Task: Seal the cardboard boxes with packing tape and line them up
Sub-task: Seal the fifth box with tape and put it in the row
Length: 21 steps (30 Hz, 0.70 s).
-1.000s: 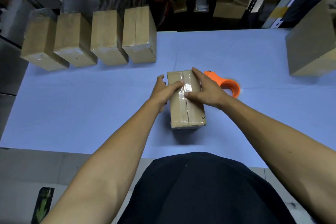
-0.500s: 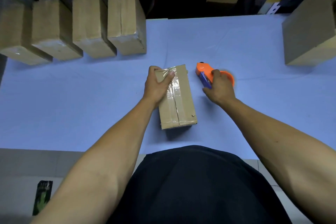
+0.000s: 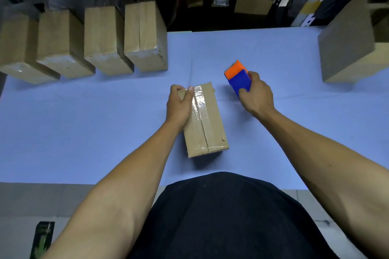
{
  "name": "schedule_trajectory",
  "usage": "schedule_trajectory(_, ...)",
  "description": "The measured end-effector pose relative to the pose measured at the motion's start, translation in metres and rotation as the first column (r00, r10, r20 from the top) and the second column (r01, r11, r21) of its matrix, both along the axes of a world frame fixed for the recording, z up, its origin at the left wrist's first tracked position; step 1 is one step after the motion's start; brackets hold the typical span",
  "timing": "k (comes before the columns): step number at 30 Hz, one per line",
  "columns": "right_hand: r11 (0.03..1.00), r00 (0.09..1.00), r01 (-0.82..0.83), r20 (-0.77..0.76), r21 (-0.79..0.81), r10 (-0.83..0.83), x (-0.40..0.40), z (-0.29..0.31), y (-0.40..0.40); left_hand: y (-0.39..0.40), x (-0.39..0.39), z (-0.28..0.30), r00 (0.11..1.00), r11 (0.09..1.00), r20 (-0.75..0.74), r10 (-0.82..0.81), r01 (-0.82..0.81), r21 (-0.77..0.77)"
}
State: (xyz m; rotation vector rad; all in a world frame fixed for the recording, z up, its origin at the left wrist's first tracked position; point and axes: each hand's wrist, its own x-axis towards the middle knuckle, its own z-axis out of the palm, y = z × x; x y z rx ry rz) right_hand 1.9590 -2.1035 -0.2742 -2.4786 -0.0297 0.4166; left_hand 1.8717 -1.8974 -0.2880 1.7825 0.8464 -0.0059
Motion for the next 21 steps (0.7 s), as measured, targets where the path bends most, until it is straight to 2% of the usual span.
schedule_trajectory(2, 1.000, 1.000, 0.013, 0.021, 0.022, -0.013, 0.005, 0.016, 0.000, 0.000, 0.000, 0.003, 1.000, 1.000, -0.006, 0.006, -0.006, -0.018)
schedule_trajectory(5, 0.995, 0.991, -0.086, 0.100, -0.044, 0.090, 0.010, 0.039, 0.002, 0.001, 0.002, 0.006, 0.999, 0.997, -0.026, -0.039, 0.038, -0.062)
schedule_trajectory(8, 0.990, 0.980, -0.140, 0.141, -0.022, 0.142, 0.012, 0.062, 0.005, 0.004, 0.005, 0.015, 0.996, 0.993, -0.033, -0.082, 0.079, -0.084)
schedule_trajectory(10, 0.985, 0.971, -0.174, 0.168, 0.003, 0.171, 0.010, 0.077, 0.007, 0.008, 0.011, 0.030, 0.999, 1.000, 0.049, -0.018, 0.018, 0.004)
schedule_trajectory(12, 0.970, 0.952, -0.242, 0.196, 0.020, 0.233, 0.009, 0.090, 0.008, 0.013, 0.024, 0.053, 0.991, 1.000, 0.131, 0.018, -0.020, 0.015)
schedule_trajectory(14, 0.943, 0.920, -0.333, 0.220, 0.008, 0.323, 0.009, 0.100, 0.011, 0.016, 0.040, 0.080, 0.990, 0.991, 0.136, -0.035, 0.052, -0.121)
schedule_trajectory(17, 0.899, 0.871, -0.438, 0.243, -0.013, 0.428, 0.008, 0.109, 0.018, 0.021, 0.054, 0.108, 0.986, 0.915, 0.097, -0.138, 0.165, -0.369)
schedule_trajectory(21, 0.865, 0.835, -0.501, 0.267, 0.006, 0.482, 0.007, 0.112, 0.022, 0.027, 0.053, 0.119, 0.992, 0.855, 0.057, -0.112, 0.126, -0.503)
